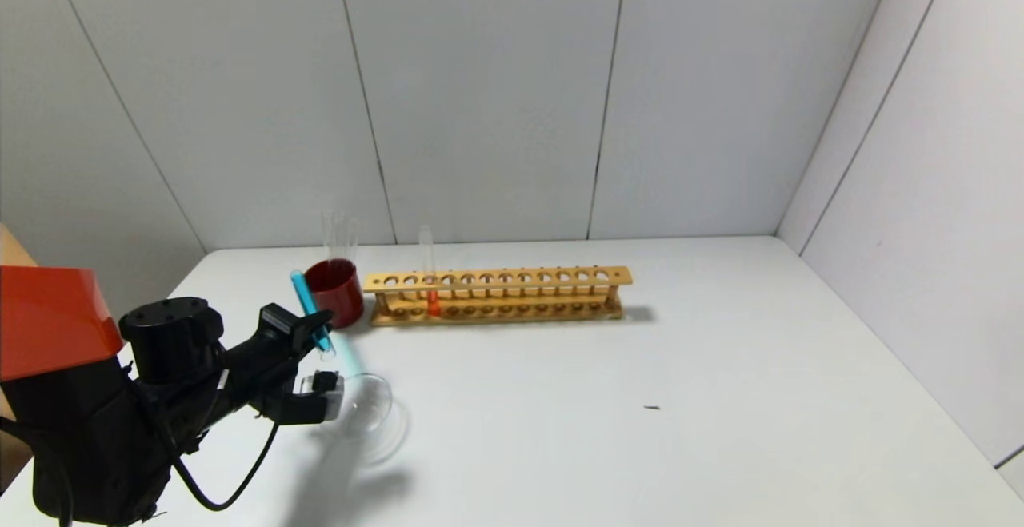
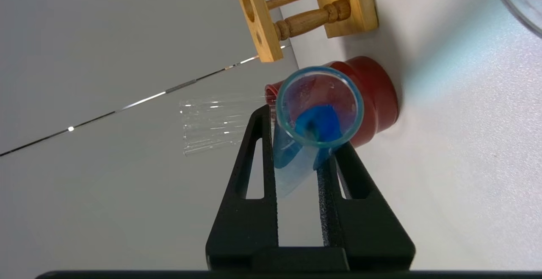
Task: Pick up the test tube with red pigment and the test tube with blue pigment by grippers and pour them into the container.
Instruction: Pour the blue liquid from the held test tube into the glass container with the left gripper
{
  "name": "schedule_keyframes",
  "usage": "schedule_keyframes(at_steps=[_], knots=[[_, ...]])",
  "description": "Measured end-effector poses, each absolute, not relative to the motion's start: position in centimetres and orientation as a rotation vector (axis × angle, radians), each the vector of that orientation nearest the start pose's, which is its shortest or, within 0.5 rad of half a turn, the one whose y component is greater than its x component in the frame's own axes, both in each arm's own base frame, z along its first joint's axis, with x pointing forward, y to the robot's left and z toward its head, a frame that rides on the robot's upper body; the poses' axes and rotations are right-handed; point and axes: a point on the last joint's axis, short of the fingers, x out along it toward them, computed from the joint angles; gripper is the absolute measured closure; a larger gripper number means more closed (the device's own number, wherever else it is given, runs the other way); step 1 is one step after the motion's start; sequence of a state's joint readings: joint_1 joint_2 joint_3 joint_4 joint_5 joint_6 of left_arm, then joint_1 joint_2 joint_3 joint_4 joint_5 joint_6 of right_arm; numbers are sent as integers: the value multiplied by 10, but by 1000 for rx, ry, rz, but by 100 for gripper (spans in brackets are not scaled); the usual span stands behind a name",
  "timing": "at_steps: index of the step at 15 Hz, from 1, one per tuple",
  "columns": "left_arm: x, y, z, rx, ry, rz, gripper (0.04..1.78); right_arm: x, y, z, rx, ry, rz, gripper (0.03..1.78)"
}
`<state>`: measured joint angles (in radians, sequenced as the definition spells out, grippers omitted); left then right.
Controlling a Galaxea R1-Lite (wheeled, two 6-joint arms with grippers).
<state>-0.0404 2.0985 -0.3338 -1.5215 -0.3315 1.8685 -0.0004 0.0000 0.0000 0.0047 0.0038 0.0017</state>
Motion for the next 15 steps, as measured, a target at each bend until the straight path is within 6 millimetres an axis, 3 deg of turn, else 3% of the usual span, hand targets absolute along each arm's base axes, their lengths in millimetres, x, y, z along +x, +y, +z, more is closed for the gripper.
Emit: schedule_keyframes(at_steps=[4,15], knots=[[303,-21,47,1853,-260,-488,150,-23,0,75,2,4,4,6],[304,-21,49,1915,-297,-479,150,-23,0,75,1,5,4,6]])
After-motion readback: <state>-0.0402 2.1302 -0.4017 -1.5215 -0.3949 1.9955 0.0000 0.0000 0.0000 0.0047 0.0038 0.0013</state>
